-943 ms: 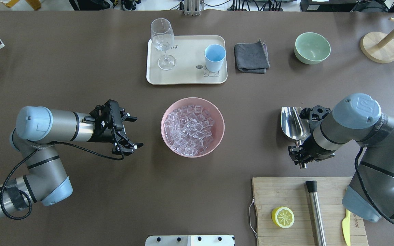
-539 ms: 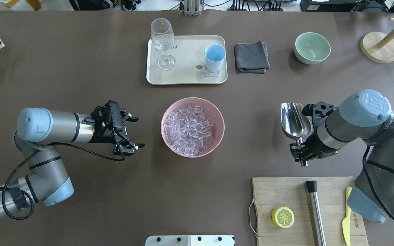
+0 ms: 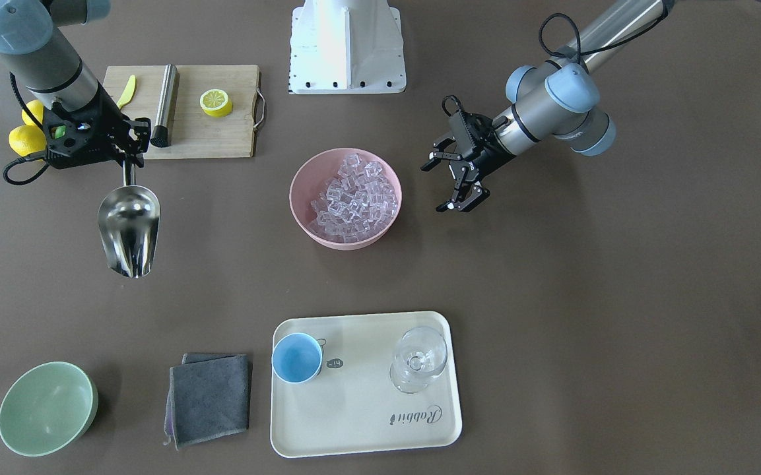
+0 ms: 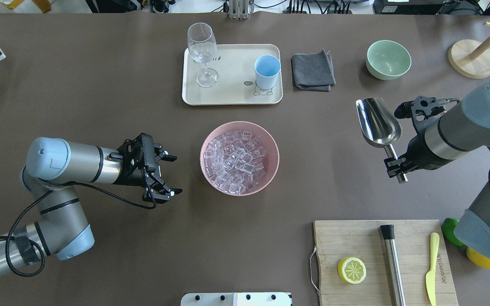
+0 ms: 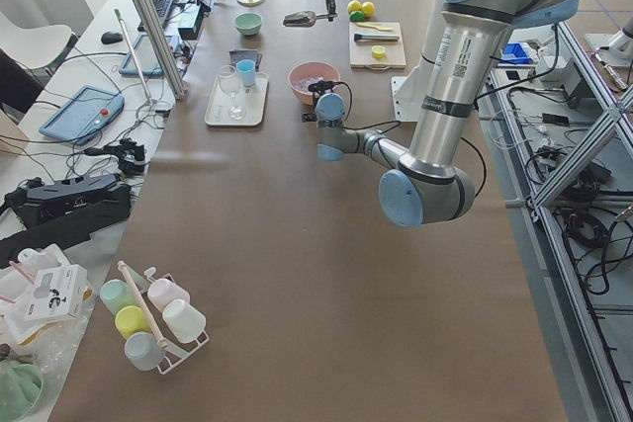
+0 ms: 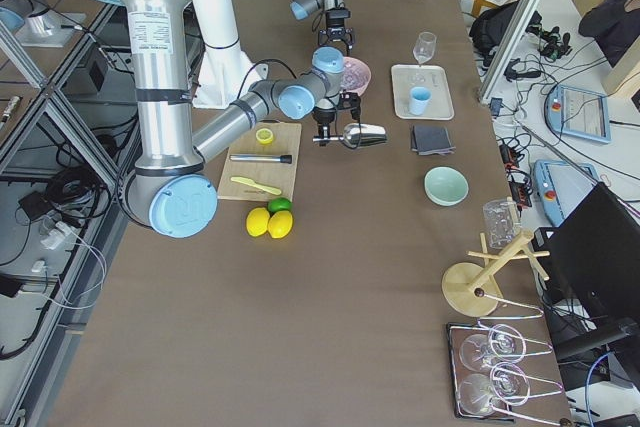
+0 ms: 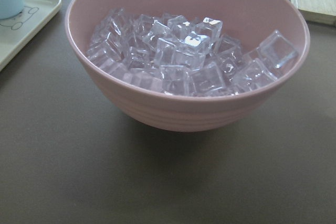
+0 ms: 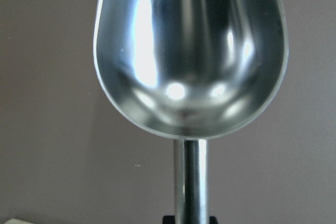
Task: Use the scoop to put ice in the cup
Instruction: 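Carry the scoop with the right gripper over the pink bowl of ice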
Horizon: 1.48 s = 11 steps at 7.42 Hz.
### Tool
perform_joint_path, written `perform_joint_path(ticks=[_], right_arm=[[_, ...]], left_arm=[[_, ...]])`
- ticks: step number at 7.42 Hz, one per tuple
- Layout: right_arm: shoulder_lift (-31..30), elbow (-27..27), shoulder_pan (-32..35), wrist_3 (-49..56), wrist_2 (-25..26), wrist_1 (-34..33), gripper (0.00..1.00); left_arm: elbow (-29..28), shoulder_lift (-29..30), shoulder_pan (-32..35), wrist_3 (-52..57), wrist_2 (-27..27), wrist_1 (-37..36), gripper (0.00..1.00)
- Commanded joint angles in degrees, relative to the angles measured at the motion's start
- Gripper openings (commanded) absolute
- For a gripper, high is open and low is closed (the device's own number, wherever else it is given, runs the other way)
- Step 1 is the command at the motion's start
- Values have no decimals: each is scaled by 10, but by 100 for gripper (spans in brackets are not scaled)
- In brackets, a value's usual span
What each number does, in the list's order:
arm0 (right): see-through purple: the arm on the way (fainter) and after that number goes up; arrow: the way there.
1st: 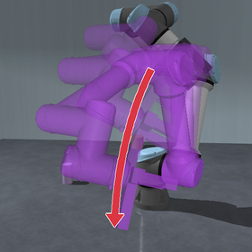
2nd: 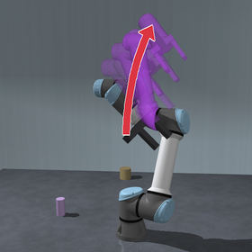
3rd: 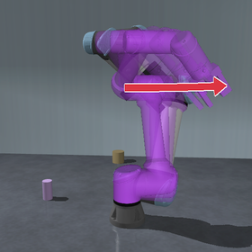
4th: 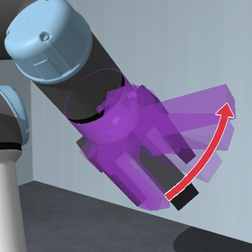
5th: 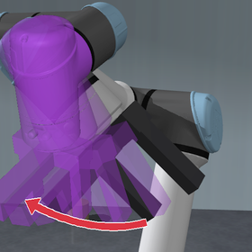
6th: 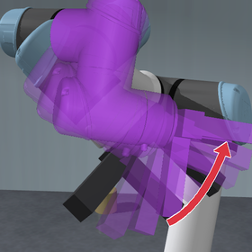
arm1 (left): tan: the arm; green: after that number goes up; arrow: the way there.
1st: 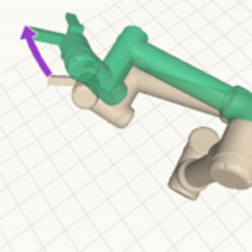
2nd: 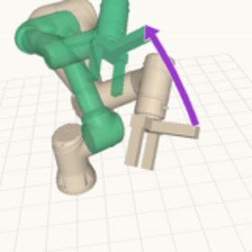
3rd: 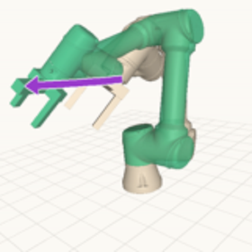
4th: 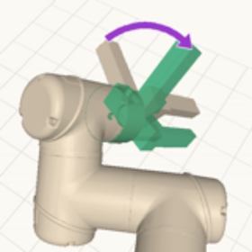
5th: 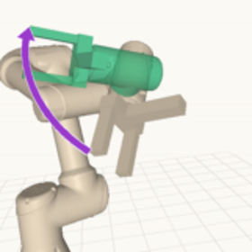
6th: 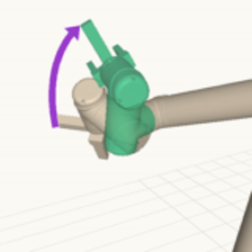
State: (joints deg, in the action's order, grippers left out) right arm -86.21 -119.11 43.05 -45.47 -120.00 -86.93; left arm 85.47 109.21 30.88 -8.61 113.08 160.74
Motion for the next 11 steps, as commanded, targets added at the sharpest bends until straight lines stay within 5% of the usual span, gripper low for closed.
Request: perform_joint_path(ticks=[1, 3, 4, 6, 8, 11], right_arm=[[3, 12, 61, 183, 3, -17, 0], [22, -8, 84, 274, -17, -116, 0], [46, -11, 104, 389, -71, -182, 0], [60, -11, 116, 493, -72, -223, 0], [159, -65, 78, 530, 16, -414, 0], [254, -87, 0, 564, 42, -528, 0]], left_arm=[[-9, 3, 6, 2, 15, 2, 98], [-22, 10, 10, 3, 29, 19, 98], [-57, 24, 11, 3, 29, 45, 98], [-109, 46, 22, 63, 24, 100, 98], [-108, 74, 46, 99, 36, 57, 98], [-103, 87, 50, 114, 54, 20, 98]])
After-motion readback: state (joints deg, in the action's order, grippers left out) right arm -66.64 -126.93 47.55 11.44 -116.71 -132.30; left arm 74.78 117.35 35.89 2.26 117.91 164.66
